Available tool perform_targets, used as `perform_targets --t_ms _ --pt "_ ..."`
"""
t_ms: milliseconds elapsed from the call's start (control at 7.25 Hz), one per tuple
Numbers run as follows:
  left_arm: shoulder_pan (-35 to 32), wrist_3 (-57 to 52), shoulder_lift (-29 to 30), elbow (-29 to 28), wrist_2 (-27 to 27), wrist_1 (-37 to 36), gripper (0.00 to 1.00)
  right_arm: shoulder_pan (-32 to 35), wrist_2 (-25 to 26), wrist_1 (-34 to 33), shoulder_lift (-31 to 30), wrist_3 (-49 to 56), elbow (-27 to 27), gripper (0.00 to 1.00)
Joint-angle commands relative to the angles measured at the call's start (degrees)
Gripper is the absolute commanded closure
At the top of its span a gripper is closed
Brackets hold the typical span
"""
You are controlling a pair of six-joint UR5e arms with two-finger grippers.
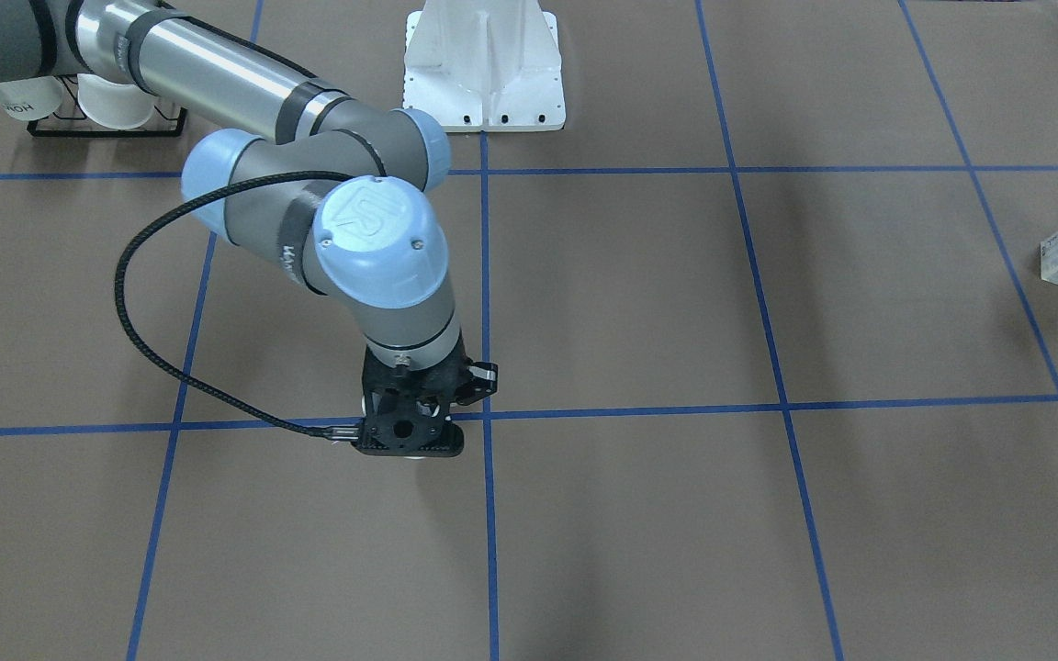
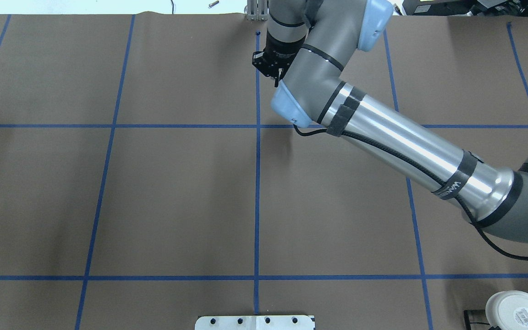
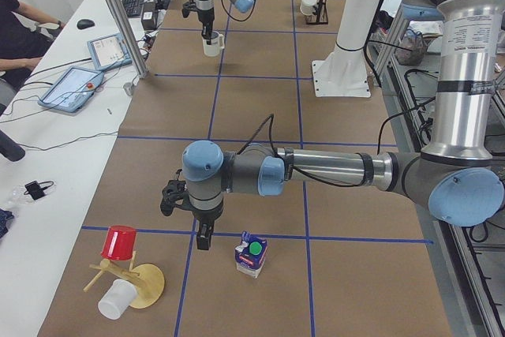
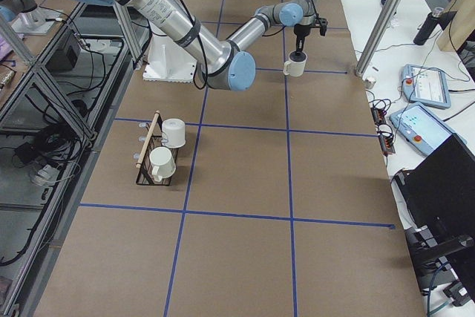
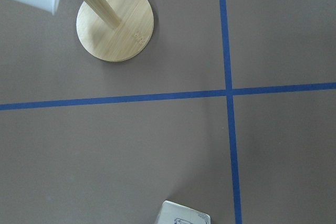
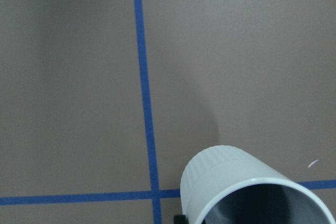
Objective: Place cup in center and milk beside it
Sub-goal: 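Carry the white mug with the right gripper toward the table center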
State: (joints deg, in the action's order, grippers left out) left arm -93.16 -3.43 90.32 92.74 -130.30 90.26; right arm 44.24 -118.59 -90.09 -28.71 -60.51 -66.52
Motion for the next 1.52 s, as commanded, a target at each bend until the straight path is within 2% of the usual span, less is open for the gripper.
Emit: perform_targets --t_ms 0,414,552,690,828,966,1379 --pt "0.0 0.0 0.03 -0.54 -0.04 0.0 0.01 -3.01 1.52 0.44 1.82 -0.13 2.8 1.0" --pt "0.0 -0.18 0.47 -1.68 -0.04 0.0 0.01 -4.25 4.94 0.97 1.73 0.04 3.16 1.0" --pt "0.0 -0.09 0.47 -1.6 -0.04 0.0 0.01 -4.94 6.16 3.93 1.73 -0.04 4.55 1.0" --pt "0.0 -0.09 0.47 -1.68 -0.04 0.0 0.01 -5.13 6.26 5.61 1.9 -0.13 5.26 0.8" --pt "0.0 -0.09 0.47 -1.69 -0.04 0.0 0.01 -5.13 6.35 5.8 1.99 0.22 5.27 0.31" --pt "0.0 -0.09 0.47 -1.69 -0.04 0.0 0.01 -5.13 6.53 6.33 2.16 0.31 5.18 0.0" --pt "0.0 -0.17 0.56 -0.99 -0.65 0.0 0.01 -3.12 4.0 5.9 3.92 0.05 3.61 0.0"
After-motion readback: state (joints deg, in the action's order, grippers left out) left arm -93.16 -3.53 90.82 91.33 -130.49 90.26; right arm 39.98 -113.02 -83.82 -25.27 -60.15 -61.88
